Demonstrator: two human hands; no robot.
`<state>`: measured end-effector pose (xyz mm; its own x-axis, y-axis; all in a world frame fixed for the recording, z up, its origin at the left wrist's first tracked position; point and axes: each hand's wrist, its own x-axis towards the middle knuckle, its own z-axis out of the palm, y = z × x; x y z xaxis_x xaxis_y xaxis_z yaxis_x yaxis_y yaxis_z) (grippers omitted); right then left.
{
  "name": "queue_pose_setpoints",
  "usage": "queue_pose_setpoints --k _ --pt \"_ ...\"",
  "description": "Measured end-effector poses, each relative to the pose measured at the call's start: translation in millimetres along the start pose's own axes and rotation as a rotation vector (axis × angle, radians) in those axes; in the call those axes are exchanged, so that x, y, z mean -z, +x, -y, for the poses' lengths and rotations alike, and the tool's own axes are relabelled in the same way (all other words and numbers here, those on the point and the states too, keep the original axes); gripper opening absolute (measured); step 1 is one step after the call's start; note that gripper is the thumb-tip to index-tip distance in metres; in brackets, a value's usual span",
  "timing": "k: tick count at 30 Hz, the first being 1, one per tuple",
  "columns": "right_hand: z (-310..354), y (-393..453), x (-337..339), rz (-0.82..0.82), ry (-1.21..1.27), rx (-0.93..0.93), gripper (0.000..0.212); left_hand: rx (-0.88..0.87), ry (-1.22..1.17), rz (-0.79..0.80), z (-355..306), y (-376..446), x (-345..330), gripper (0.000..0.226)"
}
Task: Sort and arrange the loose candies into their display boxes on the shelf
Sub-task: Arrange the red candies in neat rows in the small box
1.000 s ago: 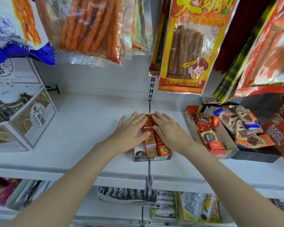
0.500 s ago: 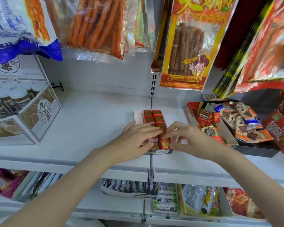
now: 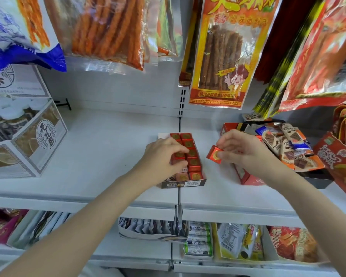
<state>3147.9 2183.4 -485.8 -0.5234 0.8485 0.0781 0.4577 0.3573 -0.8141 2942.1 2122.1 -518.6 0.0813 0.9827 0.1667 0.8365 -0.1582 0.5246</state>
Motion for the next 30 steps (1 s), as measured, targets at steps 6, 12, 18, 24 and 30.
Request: queue_pose_setpoints --k 6,12,18,24,30 --pt "-5.0 0.5 -0.4 0.022 -0.033 -0.055 0.019 -0.023 0.209 -0.018 -7.5 2.8 -14.3 0.037" --pt "-4.1 1.2 -0.4 0.031 -0.095 -0.044 0.02 -0.014 0.163 -0.046 -9.9 3.4 -18.4 0.035" --pt "-4.5 0.6 1.0 0.0 -0.084 -0.046 0.021 0.063 -0.053 -0.216 -18.9 0.2 3.5 0.028" --pt "-4.8 3.2 -3.9 -0.012 -0.02 -0.083 0.018 0.15 -0.164 -0.007 -7.0 -19.8 24.2 0.024" --pt "-3.2 18.5 -26.6 0.048 -0.027 -0.055 0.013 0.149 -0.077 0.146 -8.8 -35.0 16.9 0.023"
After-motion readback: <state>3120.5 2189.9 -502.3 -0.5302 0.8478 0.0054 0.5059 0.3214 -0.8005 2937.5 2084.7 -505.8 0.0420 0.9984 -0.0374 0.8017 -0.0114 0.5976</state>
